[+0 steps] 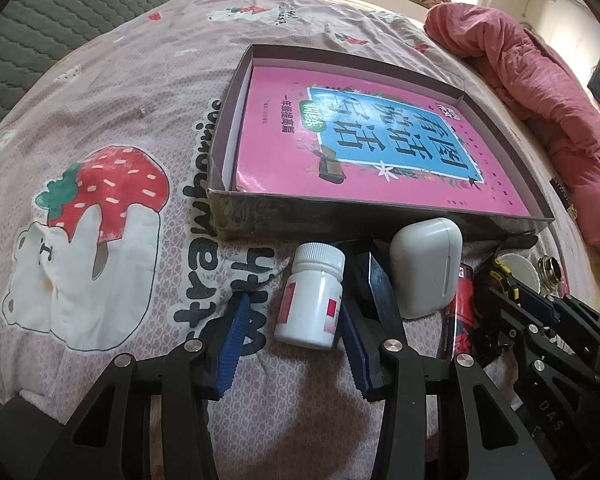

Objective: Organize rigid objects
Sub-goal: 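Move the left gripper to the white pill bottle while the right gripper approaches the yellow-and-black watch, then close the left gripper on the pill bottle while the right gripper closes on the watch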

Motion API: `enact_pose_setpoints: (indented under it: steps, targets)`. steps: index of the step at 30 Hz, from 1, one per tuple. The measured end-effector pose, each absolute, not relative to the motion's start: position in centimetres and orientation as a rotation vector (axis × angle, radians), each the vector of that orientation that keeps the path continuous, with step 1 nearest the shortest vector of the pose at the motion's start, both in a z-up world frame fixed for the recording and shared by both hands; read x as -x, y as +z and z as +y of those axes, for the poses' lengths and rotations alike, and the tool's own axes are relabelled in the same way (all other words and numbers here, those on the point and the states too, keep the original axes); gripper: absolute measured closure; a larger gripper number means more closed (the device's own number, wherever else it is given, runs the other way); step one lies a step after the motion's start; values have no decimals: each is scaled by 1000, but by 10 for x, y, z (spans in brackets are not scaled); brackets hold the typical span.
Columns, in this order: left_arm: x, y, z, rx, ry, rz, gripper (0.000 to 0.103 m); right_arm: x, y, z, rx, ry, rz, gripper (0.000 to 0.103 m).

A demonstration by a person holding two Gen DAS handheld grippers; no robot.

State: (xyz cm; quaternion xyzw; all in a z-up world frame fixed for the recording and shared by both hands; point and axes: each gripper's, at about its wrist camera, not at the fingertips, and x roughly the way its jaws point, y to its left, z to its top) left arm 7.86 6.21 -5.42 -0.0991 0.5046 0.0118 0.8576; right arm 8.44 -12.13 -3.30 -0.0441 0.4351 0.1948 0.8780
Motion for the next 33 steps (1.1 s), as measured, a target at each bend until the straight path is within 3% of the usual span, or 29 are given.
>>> enact_pose_setpoints:
  steps: [7, 10, 33]
  targets:
    - [-82, -58, 62, 195, 16, 1048, 57, -86, -34, -130, 27, 426, 921, 81]
    - [-81, -56, 63, 181, 21, 1035, 68, -86, -32, -134, -2, 432, 915, 81]
    - [-65, -35, 75, 243, 5, 955, 76, -68, -1, -147, -46, 461, 815, 83]
